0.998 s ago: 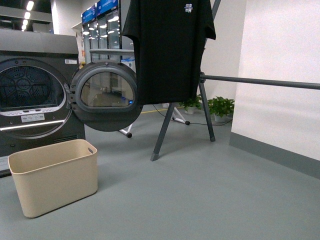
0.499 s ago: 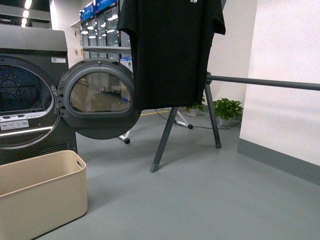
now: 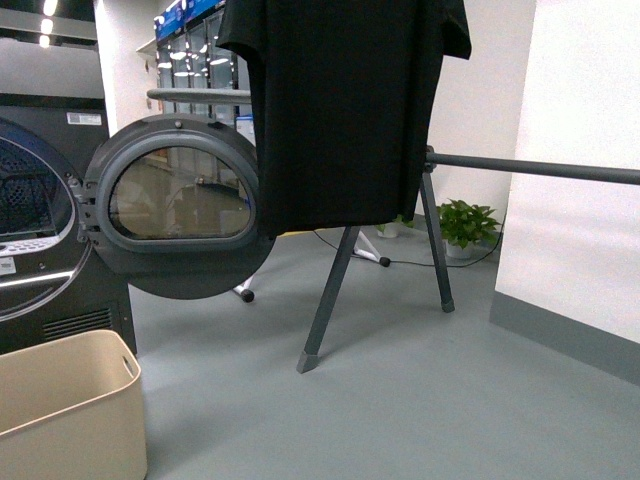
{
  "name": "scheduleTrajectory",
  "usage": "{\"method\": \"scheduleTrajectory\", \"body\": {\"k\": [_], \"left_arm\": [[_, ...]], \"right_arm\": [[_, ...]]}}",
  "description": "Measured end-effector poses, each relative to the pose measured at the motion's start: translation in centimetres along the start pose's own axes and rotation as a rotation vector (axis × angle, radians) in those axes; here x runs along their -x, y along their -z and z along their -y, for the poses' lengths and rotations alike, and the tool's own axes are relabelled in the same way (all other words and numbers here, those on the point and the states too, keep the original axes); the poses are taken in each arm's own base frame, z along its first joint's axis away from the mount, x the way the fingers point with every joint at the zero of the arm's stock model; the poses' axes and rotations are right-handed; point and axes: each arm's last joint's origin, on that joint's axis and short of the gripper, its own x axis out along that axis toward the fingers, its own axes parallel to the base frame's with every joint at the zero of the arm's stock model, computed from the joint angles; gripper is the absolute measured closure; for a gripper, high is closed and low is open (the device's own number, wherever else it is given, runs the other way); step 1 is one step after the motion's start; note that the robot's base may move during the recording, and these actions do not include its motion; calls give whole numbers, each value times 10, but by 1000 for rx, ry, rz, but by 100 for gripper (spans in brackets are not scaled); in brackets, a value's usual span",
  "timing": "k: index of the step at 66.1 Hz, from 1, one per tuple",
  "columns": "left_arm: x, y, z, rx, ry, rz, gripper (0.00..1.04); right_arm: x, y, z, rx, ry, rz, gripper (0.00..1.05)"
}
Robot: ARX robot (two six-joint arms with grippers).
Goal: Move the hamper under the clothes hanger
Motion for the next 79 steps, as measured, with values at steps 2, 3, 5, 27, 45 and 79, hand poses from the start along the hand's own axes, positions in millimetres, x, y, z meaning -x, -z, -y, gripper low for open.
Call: {"method": "scheduleTrajectory", "body": {"k": [2,3,5,27,45,79], "left_arm": [[0,0,0,0,-1,0,7],[0,0,0,0,0,1,7],[0,0,0,0,-1,1,7],[0,0,0,0,0,-1,7],[0,0,0,0,0,1,7],[0,0,0,0,3,-4,7]], "right_arm": [[0,0,0,0,0,0,8],[0,0,0,0,0,0,8],[0,0,0,0,0,0,8],[0,0,0,0,0,0,8],[0,0,0,0,0,0,8],[0,0,0,0,5,0,8]]}}
